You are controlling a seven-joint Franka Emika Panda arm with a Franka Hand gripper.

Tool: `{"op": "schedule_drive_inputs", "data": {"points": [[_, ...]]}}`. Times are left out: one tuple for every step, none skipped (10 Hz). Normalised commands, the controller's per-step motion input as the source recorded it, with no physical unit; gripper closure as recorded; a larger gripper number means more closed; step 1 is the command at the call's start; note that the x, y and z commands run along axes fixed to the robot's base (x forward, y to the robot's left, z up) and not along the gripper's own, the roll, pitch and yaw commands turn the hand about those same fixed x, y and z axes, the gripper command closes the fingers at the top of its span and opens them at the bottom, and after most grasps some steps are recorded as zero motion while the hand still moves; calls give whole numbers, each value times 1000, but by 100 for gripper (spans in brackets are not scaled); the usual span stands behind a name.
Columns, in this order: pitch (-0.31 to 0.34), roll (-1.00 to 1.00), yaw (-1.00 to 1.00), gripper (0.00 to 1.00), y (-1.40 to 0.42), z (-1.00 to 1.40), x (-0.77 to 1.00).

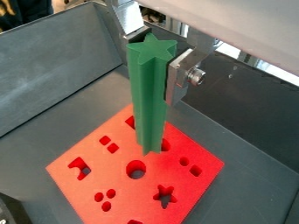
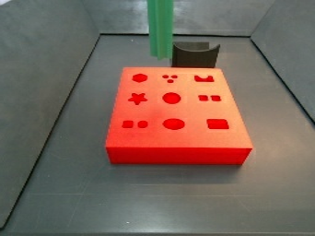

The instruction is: Insert the star object.

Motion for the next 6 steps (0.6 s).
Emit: {"op": "schedule_drive_inputs", "data": {"points": [[0,0,297,100,134,-157,77],[0,79,866,100,134,-380,29],[6,153,1000,100,0,-463,0],[0,127,1000,100,0,-517,0],[0,127,1000,100,0,-517,0],[0,204,994,100,0,-403,0]]}}
